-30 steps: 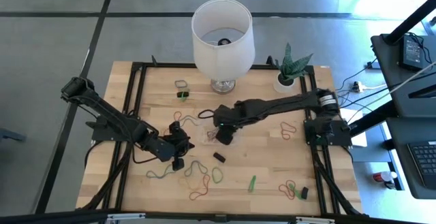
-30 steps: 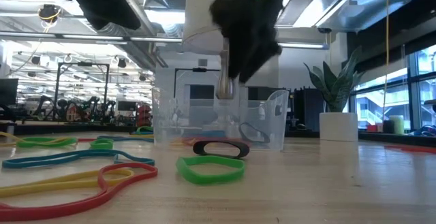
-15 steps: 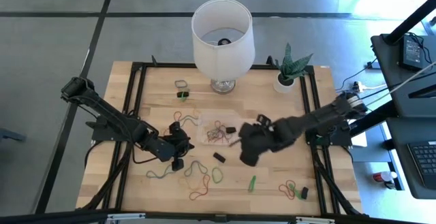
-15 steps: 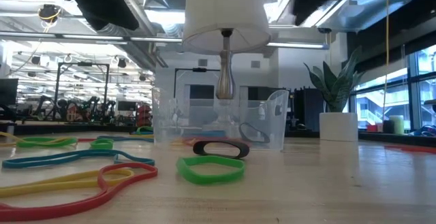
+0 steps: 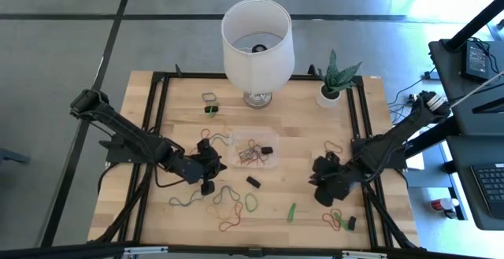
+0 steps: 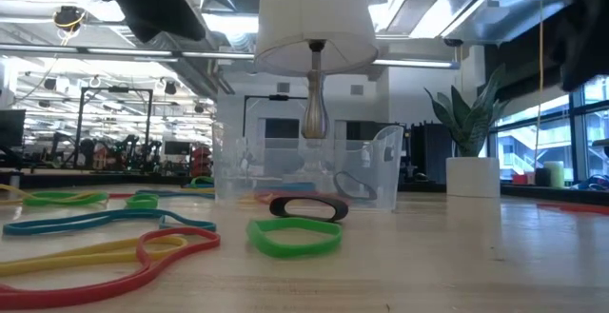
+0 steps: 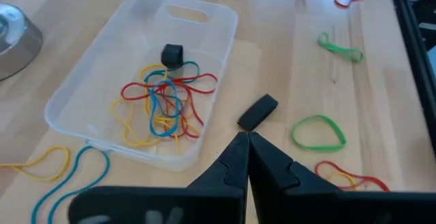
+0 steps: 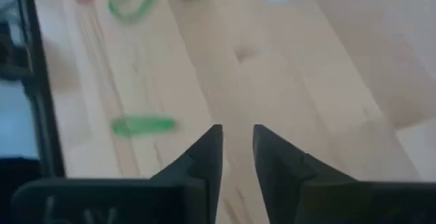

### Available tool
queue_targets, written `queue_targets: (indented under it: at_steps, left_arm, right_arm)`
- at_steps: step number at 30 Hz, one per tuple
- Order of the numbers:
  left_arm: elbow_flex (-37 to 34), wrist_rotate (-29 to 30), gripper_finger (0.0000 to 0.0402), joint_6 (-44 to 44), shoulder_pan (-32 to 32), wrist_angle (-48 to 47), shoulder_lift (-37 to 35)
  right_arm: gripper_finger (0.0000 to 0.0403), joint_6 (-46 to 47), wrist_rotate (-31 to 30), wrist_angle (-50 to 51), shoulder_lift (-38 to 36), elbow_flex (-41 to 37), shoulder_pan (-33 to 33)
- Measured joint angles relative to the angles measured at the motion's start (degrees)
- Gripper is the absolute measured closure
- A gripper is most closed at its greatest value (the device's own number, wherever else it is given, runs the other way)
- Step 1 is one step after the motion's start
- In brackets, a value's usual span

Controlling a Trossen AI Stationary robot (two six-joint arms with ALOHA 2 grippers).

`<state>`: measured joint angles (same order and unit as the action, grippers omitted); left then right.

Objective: Pick and place rubber bands into bin
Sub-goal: Put the green rubber band into the container

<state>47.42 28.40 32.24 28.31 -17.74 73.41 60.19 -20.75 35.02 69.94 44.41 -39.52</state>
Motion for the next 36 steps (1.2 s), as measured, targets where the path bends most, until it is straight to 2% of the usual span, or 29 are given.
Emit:
queue_targets:
  at_steps: [3, 8, 18, 21, 26, 30, 36]
  left_arm:
    - [0.0, -0.1, 0.0397, 0.0, -1.3, -0.3, 0.0]
    - [0.0, -3.8, 0.0388, 0.0, -3.3, -3.3, 0.0]
    - [0.0, -4.7, 0.0321, 10.7, -4.6, -18.3, 1.1]
    - [0.0, -5.1, 0.0299, 13.6, -5.8, -20.3, 3.2]
    - [0.0, -6.3, 0.0278, 12.8, -8.0, -20.6, 8.6]
    - [0.0, -8.7, 0.0275, 10.1, -9.7, -20.5, 12.8]
    - [0.0, -9.0, 0.0280, 8.8, -11.1, -20.2, 18.8]
  right_arm:
    - [0.0326, -0.2, 0.0, -0.1, -2.4, -3.8, -1.4]
    - [0.0332, -0.4, 0.0, -0.2, -4.0, -7.8, -1.8]
    - [0.0333, -7.2, 0.0, -1.3, -4.1, -11.6, -1.8]
    - [0.0333, -6.4, 0.0, -2.4, -4.1, -12.0, -1.8]
    - [0.0333, -6.5, 0.0, -2.7, -4.1, -12.0, -1.8]
    - [0.0333, -6.4, 0.0, -2.7, -4.1, -12.0, -1.8]
    - [0.0333, -6.5, 0.0, -2.7, -4.1, -12.0, -1.8]
